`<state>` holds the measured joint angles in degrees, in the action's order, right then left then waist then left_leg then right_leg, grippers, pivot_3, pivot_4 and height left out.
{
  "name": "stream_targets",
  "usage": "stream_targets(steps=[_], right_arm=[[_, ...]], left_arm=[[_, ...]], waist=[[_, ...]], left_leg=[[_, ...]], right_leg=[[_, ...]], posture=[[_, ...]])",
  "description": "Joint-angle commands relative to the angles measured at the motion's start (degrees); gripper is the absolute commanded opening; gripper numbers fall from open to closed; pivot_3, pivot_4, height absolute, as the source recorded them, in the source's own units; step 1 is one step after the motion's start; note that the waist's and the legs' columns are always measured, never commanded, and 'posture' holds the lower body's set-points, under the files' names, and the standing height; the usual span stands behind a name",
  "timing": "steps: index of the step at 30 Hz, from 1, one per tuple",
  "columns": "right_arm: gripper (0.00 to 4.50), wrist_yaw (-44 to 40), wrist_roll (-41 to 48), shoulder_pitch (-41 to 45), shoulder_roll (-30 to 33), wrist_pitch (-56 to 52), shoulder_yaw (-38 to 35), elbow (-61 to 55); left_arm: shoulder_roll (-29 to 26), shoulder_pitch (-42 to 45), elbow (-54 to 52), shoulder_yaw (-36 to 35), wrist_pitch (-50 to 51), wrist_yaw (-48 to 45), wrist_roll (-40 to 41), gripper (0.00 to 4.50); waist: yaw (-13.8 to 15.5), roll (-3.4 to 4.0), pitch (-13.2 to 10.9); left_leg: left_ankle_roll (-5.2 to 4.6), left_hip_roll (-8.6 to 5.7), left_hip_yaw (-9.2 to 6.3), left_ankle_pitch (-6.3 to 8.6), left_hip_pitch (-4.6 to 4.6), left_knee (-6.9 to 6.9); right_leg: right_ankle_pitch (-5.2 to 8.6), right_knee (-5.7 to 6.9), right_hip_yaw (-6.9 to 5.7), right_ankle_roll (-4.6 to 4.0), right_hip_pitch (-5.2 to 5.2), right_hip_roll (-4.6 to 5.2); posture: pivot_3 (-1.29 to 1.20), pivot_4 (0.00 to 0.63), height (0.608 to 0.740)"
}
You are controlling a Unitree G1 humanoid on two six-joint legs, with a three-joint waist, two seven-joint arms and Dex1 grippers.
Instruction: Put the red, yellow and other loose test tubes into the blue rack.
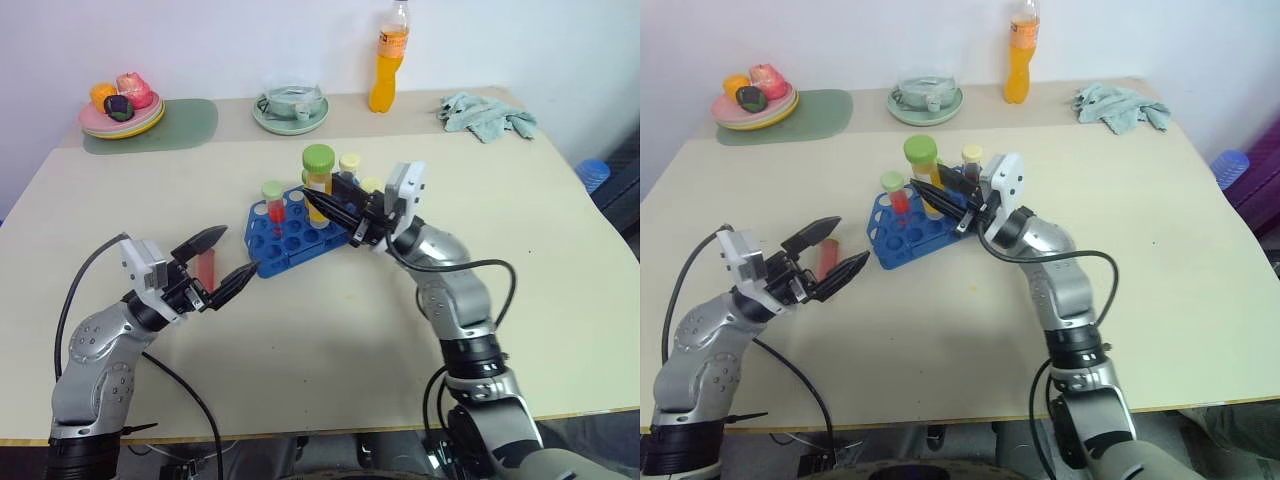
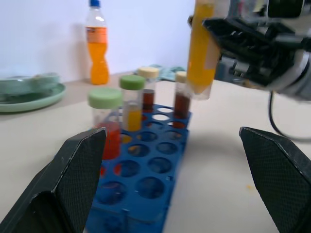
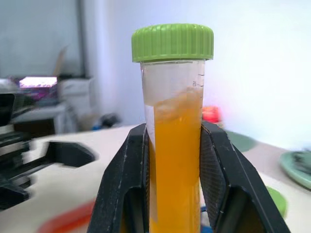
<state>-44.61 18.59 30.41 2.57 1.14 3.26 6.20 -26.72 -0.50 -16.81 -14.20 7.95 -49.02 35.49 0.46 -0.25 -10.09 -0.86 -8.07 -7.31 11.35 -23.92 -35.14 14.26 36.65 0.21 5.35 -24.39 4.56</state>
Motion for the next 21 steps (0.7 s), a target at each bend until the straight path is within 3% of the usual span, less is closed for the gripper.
stream_targets(steps=[1,10,21], right_arm=[[0.75,2.42,-1.85,2.96,-4.35,11.72,-0.64,9.16],[0.75,3.93,-6.19,6.34,-6.81,33.8,-2.22,34.82],[0.75,3.81,-6.11,7.9,-6.46,39.78,-3.7,42.26]], left_arm=[[-0.39,-0.39,-2.72,-0.84,-0.87,1.27,-0.36,4.5],[-1.04,-2.42,-5.18,-2.29,-0.74,3.11,0.49,4.5],[-2.19,-1.74,-5.64,-1.71,0.13,3.46,0.96,4.5]], waist=[[-0.22,0.01,0.0],[-0.94,0.01,0.0],[-1.31,0.01,0.0]], left_leg=[[0.0,0.0,0.02,0.0,0.03,0.01],[-0.04,0.0,0.13,0.03,0.37,0.13],[-0.03,0.03,0.28,0.02,0.46,0.26]], right_leg=[[0.0,0.05,0.02,0.0,0.0,-0.01],[0.03,0.35,0.22,-0.05,0.05,-0.06],[0.06,0.43,0.46,-0.09,-0.01,-0.13]], posture=[[0.0,0.15,0.74],[0.0,0.15,0.74],[0.0,0.15,0.74]])
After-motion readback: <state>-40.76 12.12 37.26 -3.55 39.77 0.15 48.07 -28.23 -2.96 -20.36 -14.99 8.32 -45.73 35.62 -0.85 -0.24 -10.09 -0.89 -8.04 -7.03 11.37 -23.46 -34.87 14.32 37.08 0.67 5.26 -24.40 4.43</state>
